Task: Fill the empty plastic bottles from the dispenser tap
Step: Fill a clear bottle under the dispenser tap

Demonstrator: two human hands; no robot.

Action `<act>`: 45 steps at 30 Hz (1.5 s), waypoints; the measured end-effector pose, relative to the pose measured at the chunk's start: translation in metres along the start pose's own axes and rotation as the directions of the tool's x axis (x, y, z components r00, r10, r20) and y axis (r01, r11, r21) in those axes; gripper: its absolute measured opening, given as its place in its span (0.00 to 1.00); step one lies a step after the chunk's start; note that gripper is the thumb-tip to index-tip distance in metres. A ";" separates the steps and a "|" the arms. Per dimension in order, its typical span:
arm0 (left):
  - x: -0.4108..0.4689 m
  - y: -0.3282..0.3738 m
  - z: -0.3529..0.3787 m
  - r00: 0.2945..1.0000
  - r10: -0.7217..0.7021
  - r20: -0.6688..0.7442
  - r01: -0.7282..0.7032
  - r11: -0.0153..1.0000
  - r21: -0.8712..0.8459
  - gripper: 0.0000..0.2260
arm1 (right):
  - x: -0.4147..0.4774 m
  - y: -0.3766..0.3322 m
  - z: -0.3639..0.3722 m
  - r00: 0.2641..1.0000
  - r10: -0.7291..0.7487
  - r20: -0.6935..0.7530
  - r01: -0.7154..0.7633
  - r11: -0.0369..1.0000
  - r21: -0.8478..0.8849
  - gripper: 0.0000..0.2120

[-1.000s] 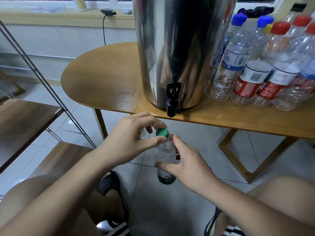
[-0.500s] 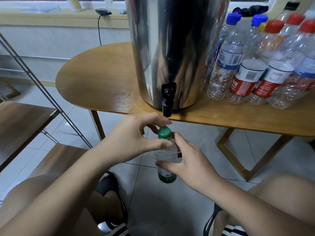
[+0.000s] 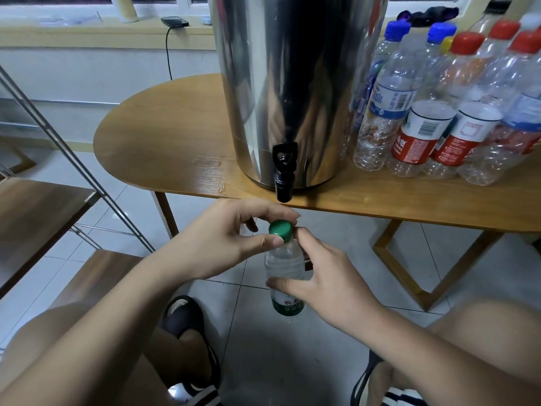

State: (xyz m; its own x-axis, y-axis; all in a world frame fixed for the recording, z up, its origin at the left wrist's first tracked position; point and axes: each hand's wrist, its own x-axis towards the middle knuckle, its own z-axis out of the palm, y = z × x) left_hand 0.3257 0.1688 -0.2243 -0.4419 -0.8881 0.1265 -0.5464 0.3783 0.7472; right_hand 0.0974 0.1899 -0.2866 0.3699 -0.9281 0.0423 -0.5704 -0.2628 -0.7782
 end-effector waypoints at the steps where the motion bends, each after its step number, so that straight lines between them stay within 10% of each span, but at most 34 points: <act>1: 0.000 0.000 0.001 1.000 -0.001 -0.027 0.001 1.000 0.018 0.16 | 0.000 0.000 0.000 1.000 -0.003 0.002 0.003 1.000 -0.003 0.30; 11: 0.002 0.000 0.006 0.990 0.092 -0.111 -0.064 0.972 0.228 0.12 | 0.001 -0.001 -0.003 1.000 -0.021 0.007 0.021 0.999 -0.026 0.29; 37: -0.013 -0.020 0.038 0.983 -0.159 0.090 0.168 0.980 -0.103 0.31 | 0.006 -0.022 -0.056 0.981 -0.067 -0.183 0.110 0.965 0.237 0.29; 45: -0.012 -0.008 0.060 0.987 -0.122 -0.108 0.112 0.990 -0.088 0.26 | 0.006 -0.028 -0.055 0.973 -0.102 -0.209 0.164 0.938 0.306 0.29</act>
State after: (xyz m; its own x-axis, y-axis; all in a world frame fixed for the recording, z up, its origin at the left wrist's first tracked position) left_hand 0.2923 0.1923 -0.2711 -0.2926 -0.9505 0.1044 -0.5278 0.2516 0.8113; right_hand 0.0756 0.1776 -0.2303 0.2648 -0.9309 0.2515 -0.2497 -0.3181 -0.9146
